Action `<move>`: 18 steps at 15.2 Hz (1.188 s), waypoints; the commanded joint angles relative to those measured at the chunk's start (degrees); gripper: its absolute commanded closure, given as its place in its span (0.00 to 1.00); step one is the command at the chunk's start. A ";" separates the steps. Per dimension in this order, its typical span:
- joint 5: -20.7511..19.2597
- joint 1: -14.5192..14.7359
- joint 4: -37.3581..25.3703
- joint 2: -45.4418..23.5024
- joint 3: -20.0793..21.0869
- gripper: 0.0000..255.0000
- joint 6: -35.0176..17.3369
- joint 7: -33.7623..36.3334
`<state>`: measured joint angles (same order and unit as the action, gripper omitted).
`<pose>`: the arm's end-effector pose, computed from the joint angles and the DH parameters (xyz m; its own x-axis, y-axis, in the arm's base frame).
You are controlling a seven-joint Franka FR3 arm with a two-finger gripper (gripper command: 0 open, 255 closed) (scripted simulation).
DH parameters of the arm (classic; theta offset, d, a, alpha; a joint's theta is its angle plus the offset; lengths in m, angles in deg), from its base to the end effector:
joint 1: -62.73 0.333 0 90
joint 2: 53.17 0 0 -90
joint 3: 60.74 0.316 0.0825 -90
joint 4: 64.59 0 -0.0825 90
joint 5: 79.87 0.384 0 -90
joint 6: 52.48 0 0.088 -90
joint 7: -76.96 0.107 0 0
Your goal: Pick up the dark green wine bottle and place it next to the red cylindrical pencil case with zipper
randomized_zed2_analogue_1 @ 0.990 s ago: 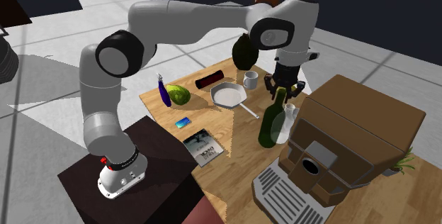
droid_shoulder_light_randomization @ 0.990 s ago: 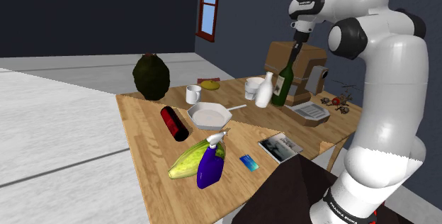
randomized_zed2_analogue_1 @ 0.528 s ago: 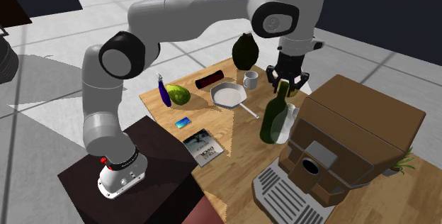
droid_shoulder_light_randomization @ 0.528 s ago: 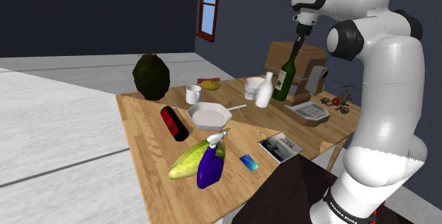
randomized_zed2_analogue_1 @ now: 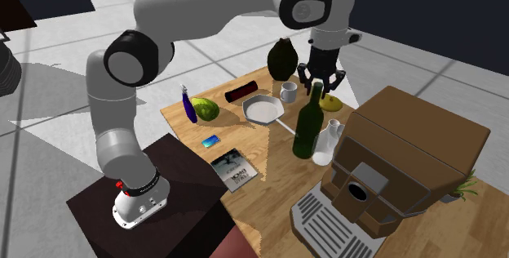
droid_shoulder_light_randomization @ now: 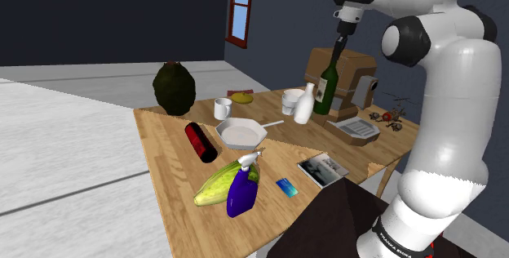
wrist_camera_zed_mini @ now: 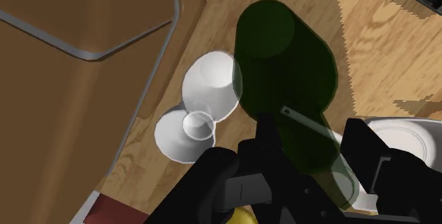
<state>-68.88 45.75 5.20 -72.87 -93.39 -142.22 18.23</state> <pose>0.4825 -0.4299 0.6086 0.9799 0.1964 0.0356 0.1949 -0.9799 0.0420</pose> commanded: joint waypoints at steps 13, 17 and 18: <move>-11.12 16.60 21.70 18.40 6.85 1.00 -6.01 21.30; -12.47 19.60 24.43 20.91 9.82 1.00 -6.36 27.35; -12.70 20.30 24.92 21.36 10.57 1.00 -6.41 28.83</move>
<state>-81.21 65.35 29.40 -52.23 -83.54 -148.55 45.53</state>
